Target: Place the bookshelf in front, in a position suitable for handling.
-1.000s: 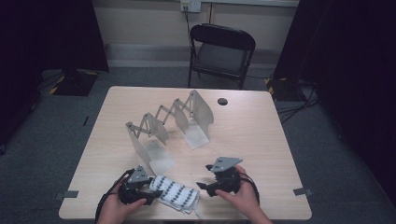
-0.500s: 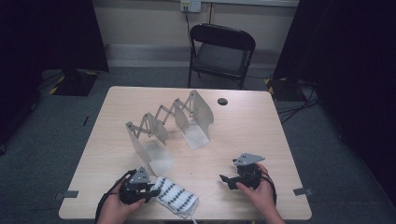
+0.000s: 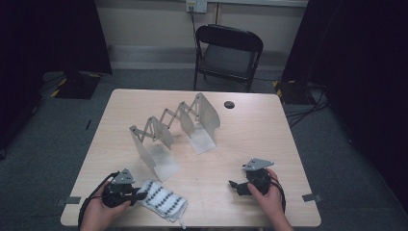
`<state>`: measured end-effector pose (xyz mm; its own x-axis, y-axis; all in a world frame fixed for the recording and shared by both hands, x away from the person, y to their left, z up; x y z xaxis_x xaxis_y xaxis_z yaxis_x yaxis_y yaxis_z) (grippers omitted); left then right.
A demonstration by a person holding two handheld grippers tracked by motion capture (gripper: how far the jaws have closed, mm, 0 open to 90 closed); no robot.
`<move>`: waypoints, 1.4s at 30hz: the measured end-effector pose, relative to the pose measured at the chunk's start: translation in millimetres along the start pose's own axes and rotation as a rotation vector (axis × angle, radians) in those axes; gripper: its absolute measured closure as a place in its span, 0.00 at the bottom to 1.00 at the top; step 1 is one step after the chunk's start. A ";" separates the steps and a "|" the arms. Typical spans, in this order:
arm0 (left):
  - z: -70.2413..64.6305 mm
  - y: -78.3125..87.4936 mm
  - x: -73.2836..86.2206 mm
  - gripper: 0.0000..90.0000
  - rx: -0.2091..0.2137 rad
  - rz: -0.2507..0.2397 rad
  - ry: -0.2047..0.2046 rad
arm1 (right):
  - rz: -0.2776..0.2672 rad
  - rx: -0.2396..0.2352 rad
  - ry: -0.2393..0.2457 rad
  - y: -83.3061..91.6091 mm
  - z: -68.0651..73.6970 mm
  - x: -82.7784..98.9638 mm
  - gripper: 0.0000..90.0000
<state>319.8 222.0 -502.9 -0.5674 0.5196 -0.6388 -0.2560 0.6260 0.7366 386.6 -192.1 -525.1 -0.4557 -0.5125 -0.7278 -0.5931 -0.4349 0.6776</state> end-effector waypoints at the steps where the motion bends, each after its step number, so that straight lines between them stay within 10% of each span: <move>1: 9.2 4.3 0.5 0.85 -0.022 -0.012 0.012 | -0.004 -0.003 -0.012 -0.6 -0.6 0.8 0.15; 14: 60.0 11.0 -5.4 0.78 -0.086 -0.017 0.078 | 0.000 -0.001 -0.023 -1.0 -1.1 1.4 0.14; 19: 79.9 12.3 -16.1 0.62 -0.192 -0.039 0.092 | 0.000 -0.004 -0.025 -1.2 -1.2 1.3 0.14; 35: 49.2 39.4 -17.0 0.48 -0.203 -0.095 0.065 | 0.001 -0.001 -0.031 -2.2 -1.1 0.6 0.14; 42: 29.5 14.1 -18.2 0.43 -0.143 -0.097 0.028 | 0.001 -0.001 -0.031 -2.2 -1.1 0.6 0.13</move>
<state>349.6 238.6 -487.4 -0.5561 0.4432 -0.7031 -0.4181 0.5819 0.6976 388.4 -192.3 -526.9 -0.4767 -0.4901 -0.7298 -0.5921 -0.4346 0.6786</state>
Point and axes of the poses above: each handheld gripper's, and its own axes: y roughly backward along the jaws, x roughly out of its underside, z roughly to its left, the point moved 4 cm from there along -y, roughly forward along the jaws, and after that the axes turned 7 degrees about x, right-handed, at the moved point
